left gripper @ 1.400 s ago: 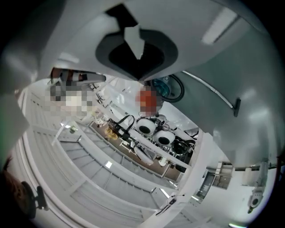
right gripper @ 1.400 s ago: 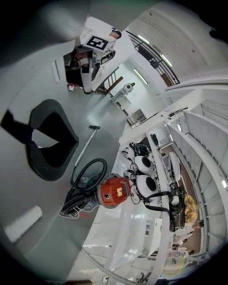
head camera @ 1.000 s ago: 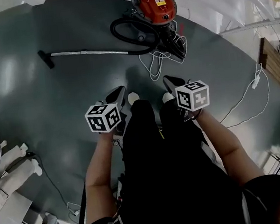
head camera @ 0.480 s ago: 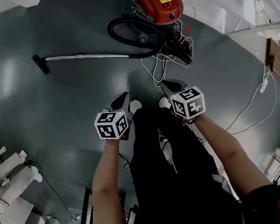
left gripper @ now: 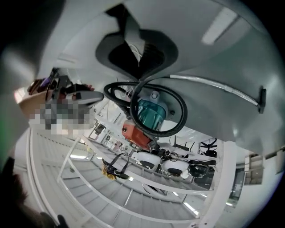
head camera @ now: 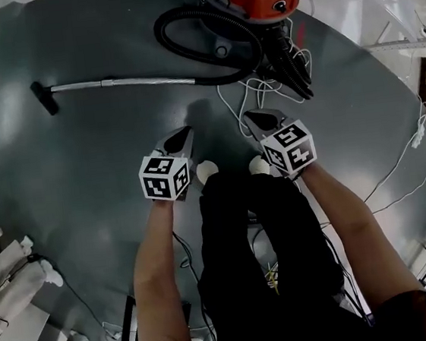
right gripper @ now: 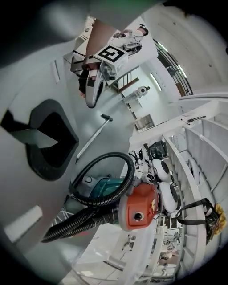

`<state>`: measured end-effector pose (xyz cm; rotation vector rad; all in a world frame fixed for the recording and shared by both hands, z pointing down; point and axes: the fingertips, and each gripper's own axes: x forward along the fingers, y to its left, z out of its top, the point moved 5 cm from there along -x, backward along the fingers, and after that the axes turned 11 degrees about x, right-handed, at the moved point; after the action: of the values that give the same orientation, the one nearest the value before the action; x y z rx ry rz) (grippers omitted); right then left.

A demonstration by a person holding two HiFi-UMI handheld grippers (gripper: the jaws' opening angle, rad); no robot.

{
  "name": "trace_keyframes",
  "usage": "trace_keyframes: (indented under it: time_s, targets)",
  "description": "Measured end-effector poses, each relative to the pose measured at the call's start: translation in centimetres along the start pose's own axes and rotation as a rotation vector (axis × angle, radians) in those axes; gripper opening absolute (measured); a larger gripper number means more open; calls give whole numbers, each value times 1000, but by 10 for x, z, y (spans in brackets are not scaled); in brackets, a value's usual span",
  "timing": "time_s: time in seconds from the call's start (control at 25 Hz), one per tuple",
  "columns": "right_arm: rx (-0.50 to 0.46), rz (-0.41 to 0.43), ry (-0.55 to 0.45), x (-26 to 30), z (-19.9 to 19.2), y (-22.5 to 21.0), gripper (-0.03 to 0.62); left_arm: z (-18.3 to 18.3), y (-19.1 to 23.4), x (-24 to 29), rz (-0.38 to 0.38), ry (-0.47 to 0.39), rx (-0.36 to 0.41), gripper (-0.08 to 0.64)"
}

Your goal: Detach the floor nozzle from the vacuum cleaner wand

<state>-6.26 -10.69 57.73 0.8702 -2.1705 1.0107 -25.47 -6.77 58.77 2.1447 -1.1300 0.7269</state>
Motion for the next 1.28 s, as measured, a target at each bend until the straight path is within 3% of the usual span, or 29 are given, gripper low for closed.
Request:
trace_keyframes:
  time_s: [0.16, 0.36, 0.6, 0.84, 0.96, 1.08, 1.16, 1.28]
  targets:
    - [-76, 54, -53, 45, -1, -30, -3, -26, 27, 43, -7, 8, 96, 11]
    - [-177, 58, -83, 108, -6, -80, -3, -53, 60, 107, -40, 14, 260, 11]
    - [-243, 151, -70, 182, -19, -127, -3, -70, 103, 181, -65, -71, 285, 11]
    - [-419, 306, -12, 242, -40, -136, -3, -101, 140, 232, 27, -83, 436, 11]
    - [-485, 324, -17, 265, -45, -142, -3, -115, 149, 246, 46, -102, 458, 11]
    - [-485, 327, -28, 283, -47, -144, -2, -129, 157, 255, 58, -113, 403, 11]
    - [-464, 326, -40, 290, -50, -140, -3, -138, 158, 257, 37, -106, 368, 11]
    - [-482, 322, -41, 292, -55, -138, -3, -144, 160, 260, 7, -91, 388, 11]
